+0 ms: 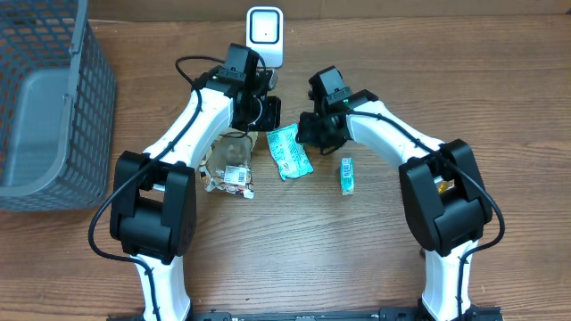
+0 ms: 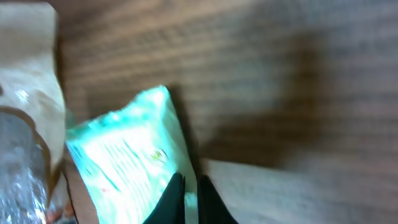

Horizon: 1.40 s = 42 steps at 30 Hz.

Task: Scan the item barcode

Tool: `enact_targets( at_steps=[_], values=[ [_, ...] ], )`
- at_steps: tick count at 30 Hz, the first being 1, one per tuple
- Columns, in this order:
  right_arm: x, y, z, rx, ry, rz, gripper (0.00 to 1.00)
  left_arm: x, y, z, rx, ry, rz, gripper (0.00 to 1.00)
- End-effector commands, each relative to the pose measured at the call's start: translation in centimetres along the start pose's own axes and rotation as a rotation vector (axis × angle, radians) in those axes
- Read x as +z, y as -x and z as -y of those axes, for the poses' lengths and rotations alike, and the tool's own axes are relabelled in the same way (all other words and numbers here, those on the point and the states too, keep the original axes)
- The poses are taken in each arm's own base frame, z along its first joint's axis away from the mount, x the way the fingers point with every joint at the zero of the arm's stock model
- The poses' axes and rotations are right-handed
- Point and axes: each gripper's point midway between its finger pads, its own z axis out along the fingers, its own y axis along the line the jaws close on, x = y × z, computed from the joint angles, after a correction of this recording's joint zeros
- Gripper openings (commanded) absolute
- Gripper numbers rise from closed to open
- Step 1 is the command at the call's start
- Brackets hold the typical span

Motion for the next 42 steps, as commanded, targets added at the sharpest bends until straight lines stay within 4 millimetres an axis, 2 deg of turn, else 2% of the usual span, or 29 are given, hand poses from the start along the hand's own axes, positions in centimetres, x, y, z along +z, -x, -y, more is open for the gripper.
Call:
enact_targets(
  at_steps=[1, 4, 8, 13, 17, 21, 28, 33, 37, 42],
  values=[
    [-0.8, -0.5, -0.4, 0.062, 0.068, -0.063, 0.09, 0.6, 0.2, 0.7, 0.017, -0.025, 0.013, 0.04],
    [-1.0, -2.2, -0.1, 0.083, 0.069, -0.141, 0.11, 0.8, 0.8, 0.9, 0.028, -0.029, 0.034, 0.04],
    [-1.6, -2.8, 0.3, 0.105, 0.049, -0.176, 0.11, 2.4, 0.0, 0.7, 0.025, -0.024, 0.0, 0.04],
    [-3.0, -2.6, -0.9, 0.105, 0.083, -0.202, 0.07, 5.0, -0.8, -0.1, 0.019, -0.019, -0.034, 0.04],
    [-3.3, -3.9, -1.8, 0.095, 0.112, -0.258, 0.06, 6.0, -1.3, -0.7, 0.01, -0.013, -0.055, 0.04],
    [-3.0, -6.1, -1.4, 0.088, 0.041, -0.315, 0.06, 6.1, -1.5, -0.8, 0.006, -0.01, -0.066, 0.04],
    [-1.5, -8.0, -1.1, 0.026, -0.065, -0.31, 0.07, 5.6, -3.7, -1.9, -0.045, 0.018, -0.157, 0.04],
    [-1.2, -7.6, 0.1, 0.045, -0.186, -0.248, 0.07, 5.0, -5.1, -2.9, -0.088, 0.038, -0.217, 0.04],
    [-1.2, -7.3, 0.2, 0.042, -0.192, -0.237, 0.07, 4.5, -6.1, -3.7, -0.124, 0.052, -0.261, 0.04],
    [-0.9, -5.4, 0.7, 0.018, -0.231, -0.144, 0.11, 3.5, -7.1, -4.8, -0.172, 0.069, -0.311, 0.05]
  ],
)
